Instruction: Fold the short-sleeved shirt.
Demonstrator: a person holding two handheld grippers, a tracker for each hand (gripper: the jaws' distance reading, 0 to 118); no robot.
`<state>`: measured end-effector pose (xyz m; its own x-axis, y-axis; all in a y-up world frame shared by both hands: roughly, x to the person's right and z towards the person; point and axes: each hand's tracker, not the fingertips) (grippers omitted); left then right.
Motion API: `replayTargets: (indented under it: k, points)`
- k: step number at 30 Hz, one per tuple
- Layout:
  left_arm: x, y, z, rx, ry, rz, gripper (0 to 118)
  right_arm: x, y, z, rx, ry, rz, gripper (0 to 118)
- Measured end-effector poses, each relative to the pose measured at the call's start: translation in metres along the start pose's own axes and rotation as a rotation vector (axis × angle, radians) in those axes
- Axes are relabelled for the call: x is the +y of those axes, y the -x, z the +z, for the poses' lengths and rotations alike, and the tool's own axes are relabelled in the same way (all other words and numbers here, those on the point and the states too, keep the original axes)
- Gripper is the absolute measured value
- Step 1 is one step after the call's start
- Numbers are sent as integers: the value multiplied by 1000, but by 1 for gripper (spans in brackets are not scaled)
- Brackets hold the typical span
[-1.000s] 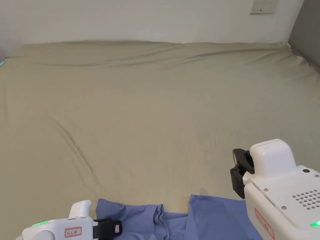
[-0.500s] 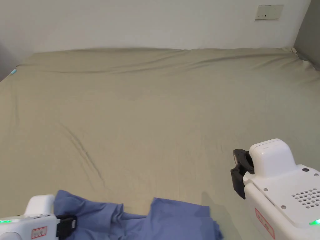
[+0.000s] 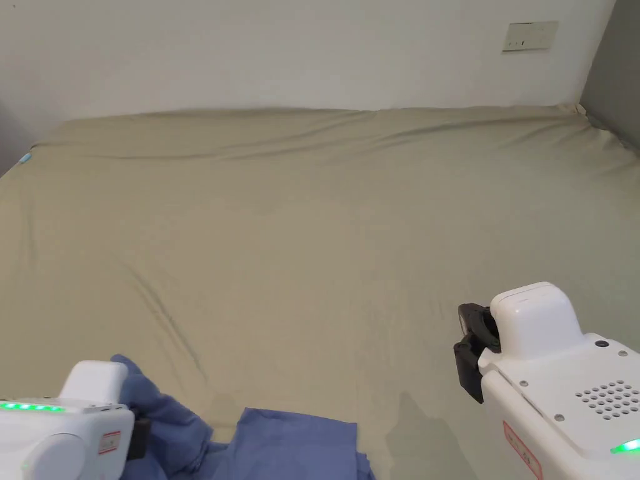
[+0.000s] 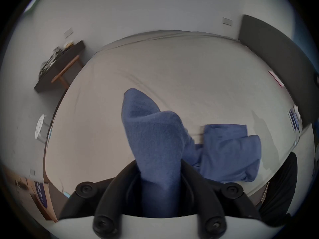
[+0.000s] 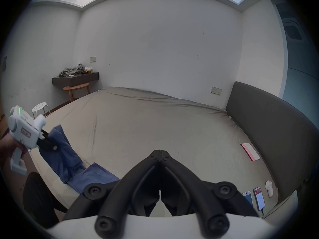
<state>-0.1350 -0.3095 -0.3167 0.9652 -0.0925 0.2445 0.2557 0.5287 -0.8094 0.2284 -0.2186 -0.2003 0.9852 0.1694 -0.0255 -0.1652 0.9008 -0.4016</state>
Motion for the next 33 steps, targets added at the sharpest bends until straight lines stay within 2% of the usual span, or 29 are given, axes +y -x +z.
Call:
replayTargets:
  k: [6,10,17,19,20,21,23,24,26,28,30,31,33]
  points:
    - [7,-67,-27,-159,59,-26,13,-6,-4,1,-4,8,-14,0]
    - [3,-101,-59,-293,160,74,13,-12,-8,0,-3,24,-23,0]
    - [-8,-137,-90,-235,195,93,15,-18,-17,-1,-12,40,-37,0]
    - [-10,-142,-89,-219,193,91,22,-18,-18,-2,-14,39,-40,0]
    - [-8,-145,-88,-225,187,89,35,-18,-19,-2,-14,38,-42,0]
    - [-8,-145,-86,-294,166,105,50,-18,-19,-3,-13,37,-44,0]
    - [-8,-140,-82,-463,170,169,96,-18,-19,-4,-11,38,-43,0]
    - [-5,-140,-80,-557,183,216,105,-18,-19,-5,-10,39,-43,0]
    - [-3,-131,-72,-689,147,312,107,-18,-19,-6,-8,42,-42,0]
    - [2,-121,-63,-723,93,367,107,-18,-18,-5,-7,43,-39,0]
    - [0,-109,-55,-689,28,380,104,-18,-18,-4,-8,41,-37,0]
    - [-2,-104,-52,-656,-7,376,98,-18,-18,-3,-8,41,-36,0]
    - [-7,-98,-46,-548,-68,334,94,-17,-17,-2,-11,39,-34,0]
